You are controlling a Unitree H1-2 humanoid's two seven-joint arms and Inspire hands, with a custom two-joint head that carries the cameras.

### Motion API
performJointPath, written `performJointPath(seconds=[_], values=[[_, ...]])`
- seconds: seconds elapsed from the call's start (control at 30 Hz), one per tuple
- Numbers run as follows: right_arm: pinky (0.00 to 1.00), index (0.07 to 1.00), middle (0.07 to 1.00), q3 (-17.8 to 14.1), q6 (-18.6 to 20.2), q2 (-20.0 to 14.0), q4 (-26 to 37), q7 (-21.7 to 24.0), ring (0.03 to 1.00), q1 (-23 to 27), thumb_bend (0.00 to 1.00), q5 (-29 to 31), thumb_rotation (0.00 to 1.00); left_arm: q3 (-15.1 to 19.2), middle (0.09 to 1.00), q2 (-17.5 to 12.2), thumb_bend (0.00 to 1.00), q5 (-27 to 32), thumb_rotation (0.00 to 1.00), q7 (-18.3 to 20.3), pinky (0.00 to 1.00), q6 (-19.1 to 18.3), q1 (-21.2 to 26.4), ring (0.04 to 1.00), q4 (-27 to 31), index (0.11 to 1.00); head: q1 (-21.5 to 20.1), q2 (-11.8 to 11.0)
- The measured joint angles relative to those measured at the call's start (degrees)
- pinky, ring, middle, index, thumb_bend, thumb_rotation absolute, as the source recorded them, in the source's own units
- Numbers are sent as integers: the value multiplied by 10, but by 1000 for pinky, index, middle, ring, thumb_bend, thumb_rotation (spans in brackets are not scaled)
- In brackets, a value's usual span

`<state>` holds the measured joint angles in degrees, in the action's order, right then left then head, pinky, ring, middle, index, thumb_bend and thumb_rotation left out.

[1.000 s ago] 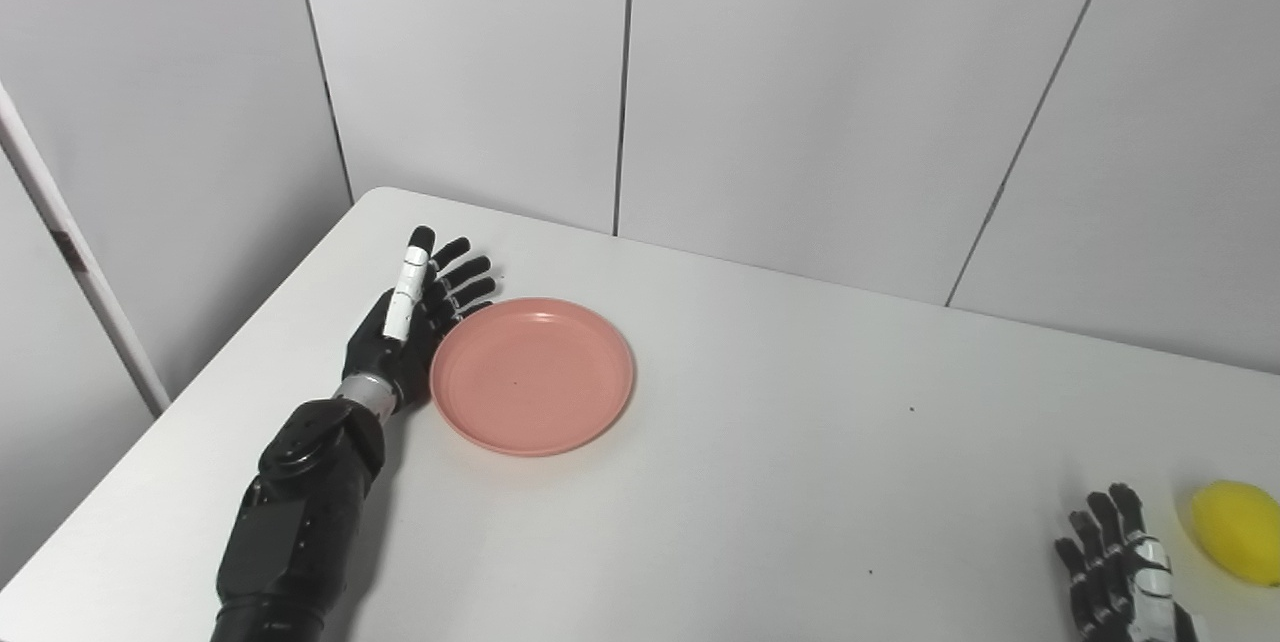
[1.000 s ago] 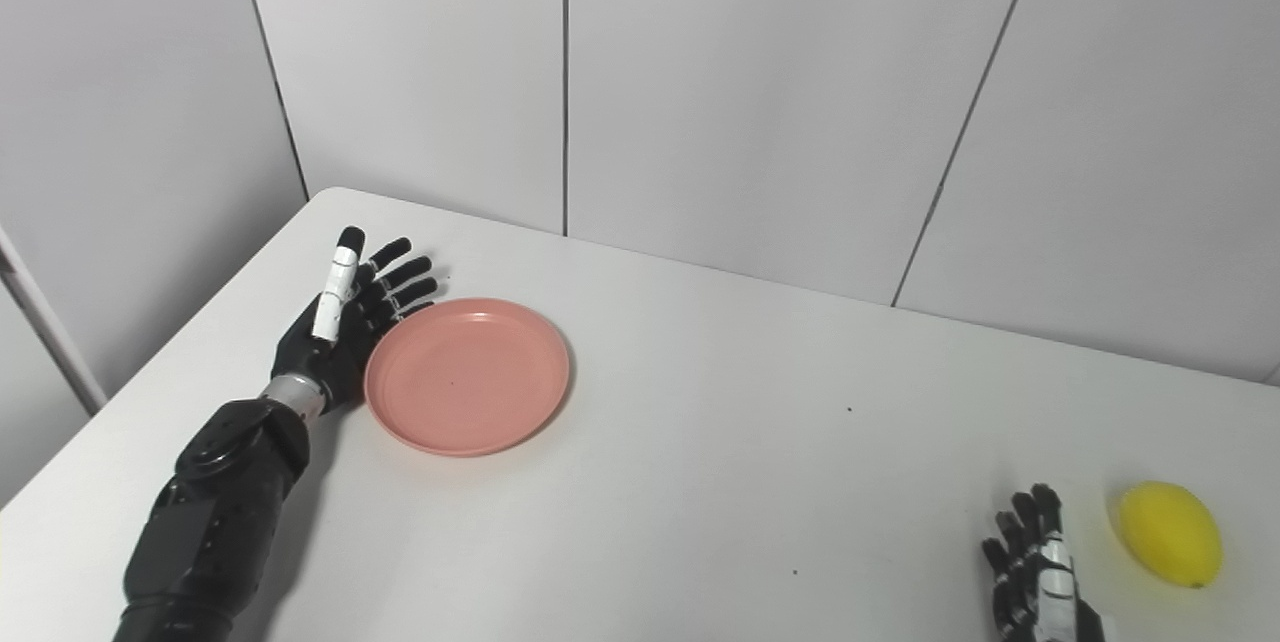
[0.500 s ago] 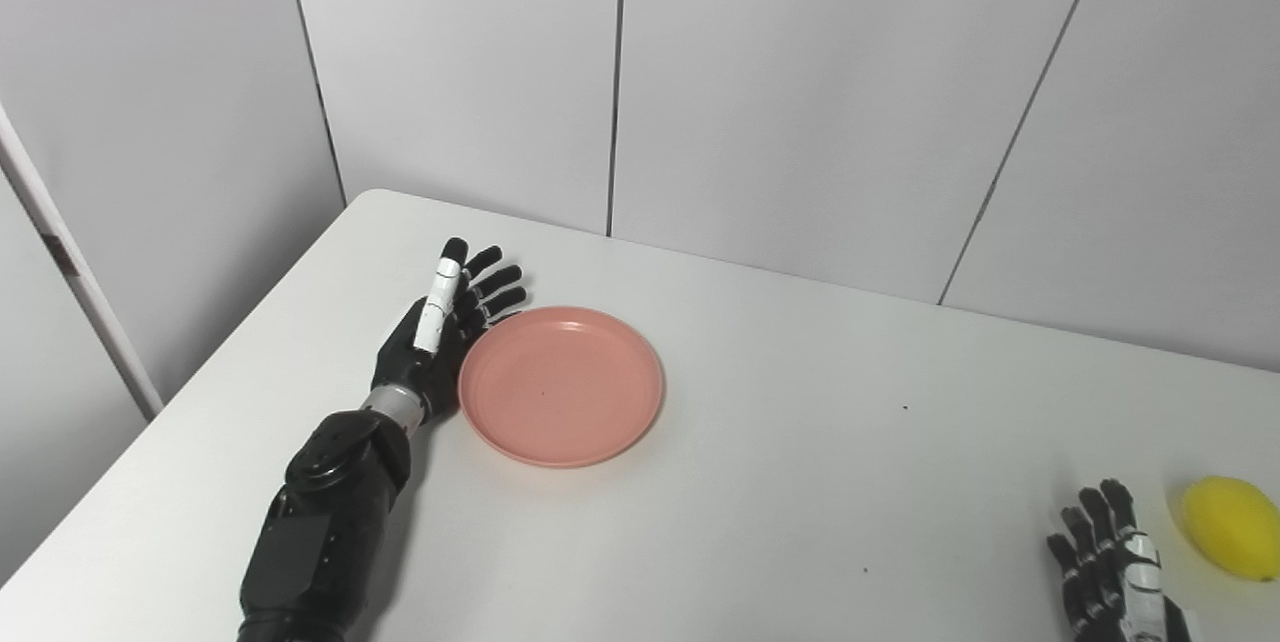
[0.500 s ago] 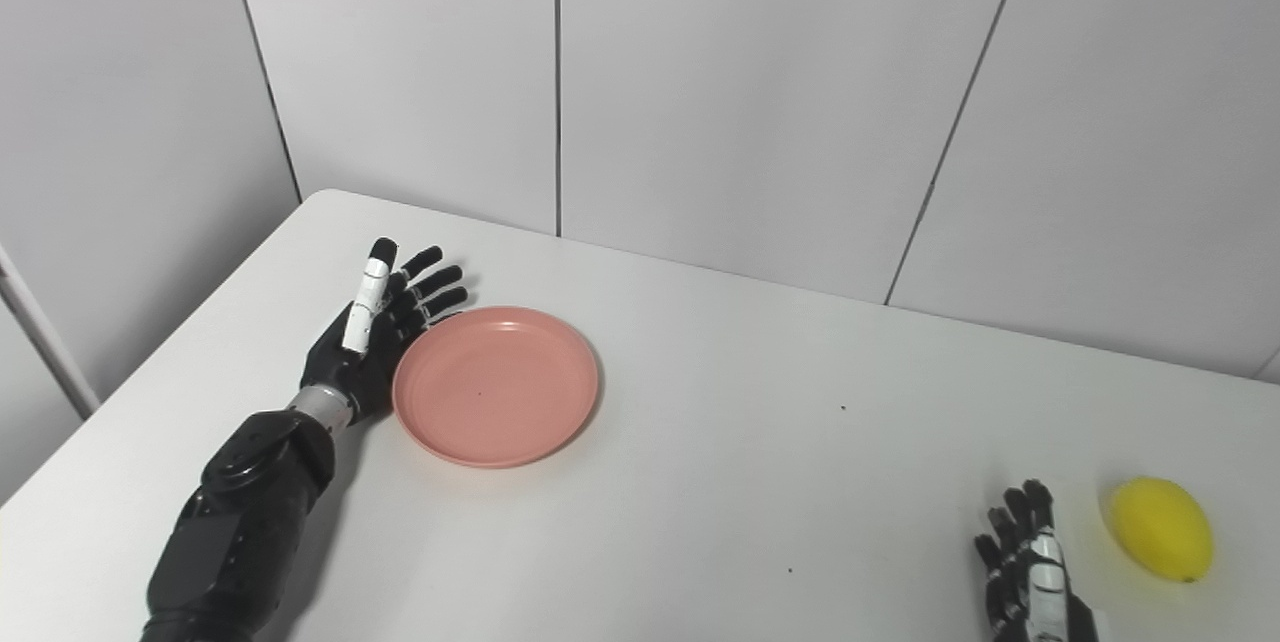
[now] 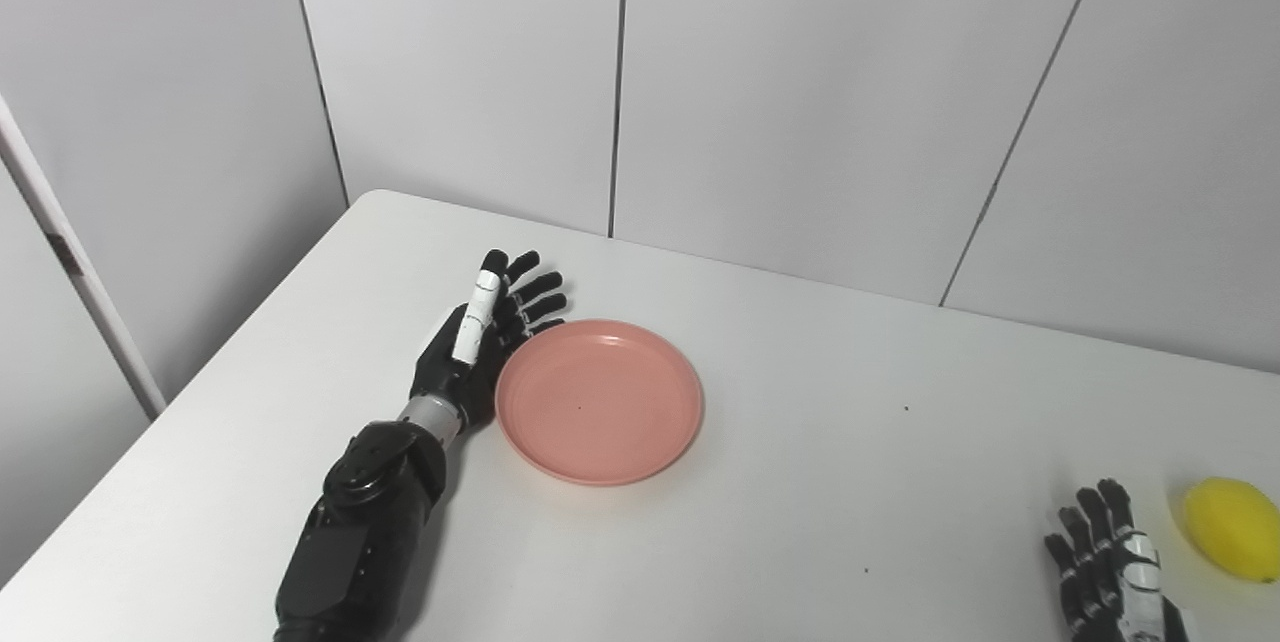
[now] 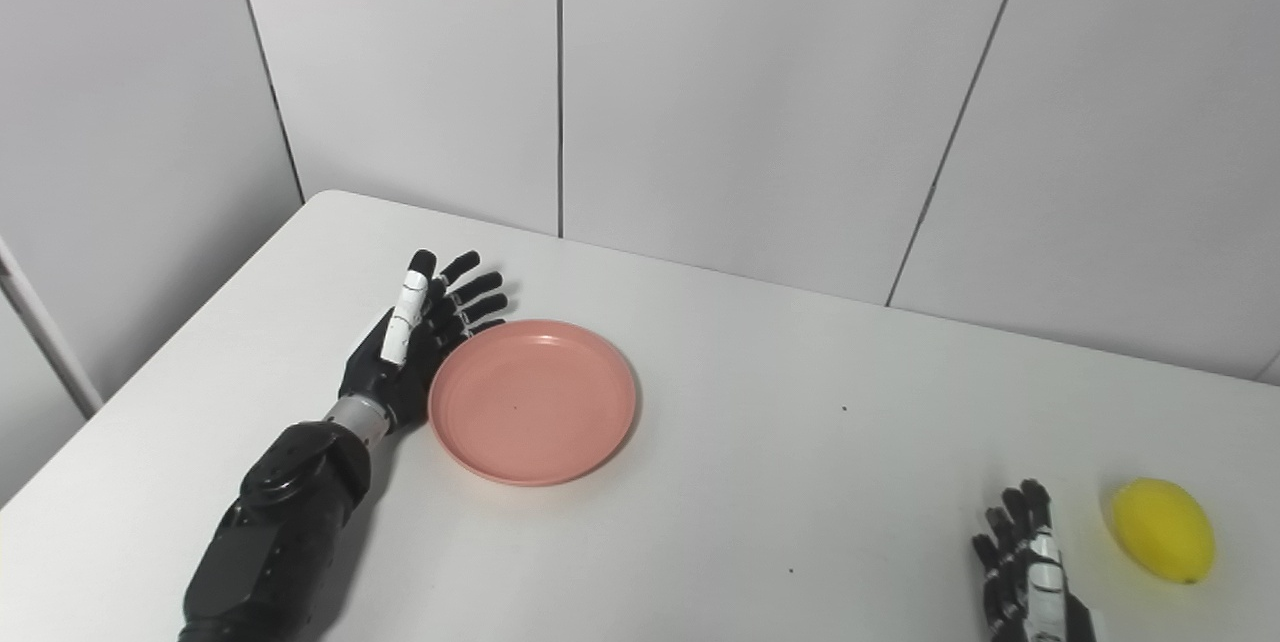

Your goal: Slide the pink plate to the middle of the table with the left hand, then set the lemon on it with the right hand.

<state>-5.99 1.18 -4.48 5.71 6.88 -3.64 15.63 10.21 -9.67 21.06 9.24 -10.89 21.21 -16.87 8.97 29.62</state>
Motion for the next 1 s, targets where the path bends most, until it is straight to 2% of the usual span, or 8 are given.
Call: performJointPath(seconds=[0.27, 0.43, 0.83, 1.0], values=[[1000, 1000, 1000, 1, 0, 0, 0, 0, 1000, 0, 630, 0, 935, -15, 854, 25, 872, -8, 798, 1, 791, 16, -1, 850, -1, 845, -2, 2], [1000, 1000, 1000, 2, 0, 2, 0, 0, 1000, 1, 627, 0, 940, -30, 855, 34, 873, -24, 832, 1, 767, 16, -3, 838, 5, 875, -5, 2], [1000, 1000, 999, 7, -1, 6, -1, 1, 1000, 2, 645, -2, 928, -59, 810, 64, 888, -36, 803, 4, 725, 18, -17, 805, 25, 838, -8, 2], [1000, 1000, 995, 6, -1, 8, -1, 0, 1000, 3, 658, -3, 920, -67, 791, 74, 884, -54, 803, -6, 722, 18, -17, 794, 28, 854, -9, 2]])
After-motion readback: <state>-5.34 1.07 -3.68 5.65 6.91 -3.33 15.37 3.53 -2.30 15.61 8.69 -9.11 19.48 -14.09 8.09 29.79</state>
